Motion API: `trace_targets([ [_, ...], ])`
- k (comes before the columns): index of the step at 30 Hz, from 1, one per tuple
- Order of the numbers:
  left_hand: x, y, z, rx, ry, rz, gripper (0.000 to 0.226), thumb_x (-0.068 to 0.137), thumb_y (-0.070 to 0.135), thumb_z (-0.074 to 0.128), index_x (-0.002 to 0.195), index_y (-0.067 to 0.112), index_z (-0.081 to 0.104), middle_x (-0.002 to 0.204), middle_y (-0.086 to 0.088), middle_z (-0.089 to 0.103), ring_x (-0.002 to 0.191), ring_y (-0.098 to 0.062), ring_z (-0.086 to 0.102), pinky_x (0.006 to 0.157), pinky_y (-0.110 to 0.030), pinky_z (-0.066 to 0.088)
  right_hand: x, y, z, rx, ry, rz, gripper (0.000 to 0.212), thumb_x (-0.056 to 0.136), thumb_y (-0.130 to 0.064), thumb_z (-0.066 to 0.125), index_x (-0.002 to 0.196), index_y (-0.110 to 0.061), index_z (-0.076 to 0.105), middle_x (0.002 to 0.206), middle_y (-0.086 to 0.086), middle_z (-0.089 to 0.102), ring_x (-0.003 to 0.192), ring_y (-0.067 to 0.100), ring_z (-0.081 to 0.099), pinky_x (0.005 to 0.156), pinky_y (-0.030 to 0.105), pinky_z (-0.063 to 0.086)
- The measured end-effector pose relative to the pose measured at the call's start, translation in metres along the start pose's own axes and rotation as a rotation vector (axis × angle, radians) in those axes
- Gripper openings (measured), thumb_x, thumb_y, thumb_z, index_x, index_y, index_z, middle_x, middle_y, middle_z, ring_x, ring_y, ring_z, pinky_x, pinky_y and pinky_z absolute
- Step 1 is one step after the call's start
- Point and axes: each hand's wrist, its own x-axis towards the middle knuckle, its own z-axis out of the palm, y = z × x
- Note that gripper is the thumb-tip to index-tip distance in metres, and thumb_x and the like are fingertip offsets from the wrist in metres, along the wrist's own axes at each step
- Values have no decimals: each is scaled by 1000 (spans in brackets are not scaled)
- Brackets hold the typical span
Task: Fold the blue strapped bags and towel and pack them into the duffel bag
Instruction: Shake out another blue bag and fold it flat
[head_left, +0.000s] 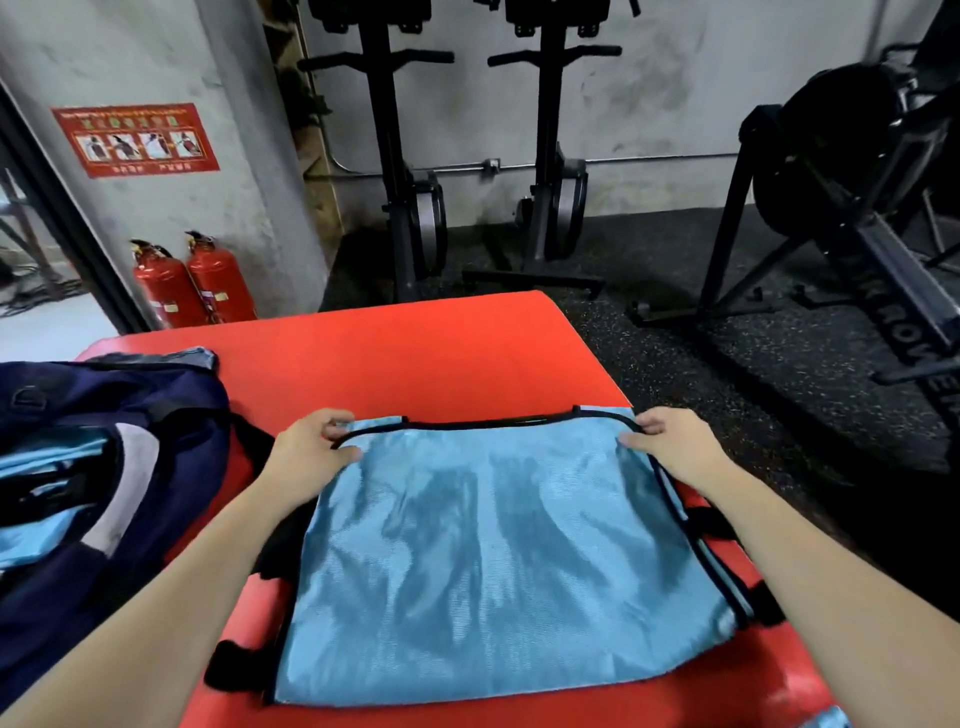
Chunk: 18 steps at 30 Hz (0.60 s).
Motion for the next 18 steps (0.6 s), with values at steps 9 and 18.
trace_targets([
  [9, -1, 12, -12, -350, 145, 62, 32, 85, 8, 77, 108, 29, 72, 87, 3, 69, 77, -13, 63, 79, -31, 52, 7, -9, -16, 360, 56, -79, 10, 83, -12, 80, 89, -13, 74, 88, 2, 75, 75, 7, 65, 68, 10, 48],
  [18, -31, 25, 15, 134, 139, 207, 45, 87, 12, 68, 132, 13, 62, 135, -7, 60, 128, -29, 52, 111, -41, 38, -13, -14, 16, -393, 131, -207, 47, 92, -48, 64, 129, -20, 57, 126, 7, 60, 116, 32, 55, 99, 47, 45],
])
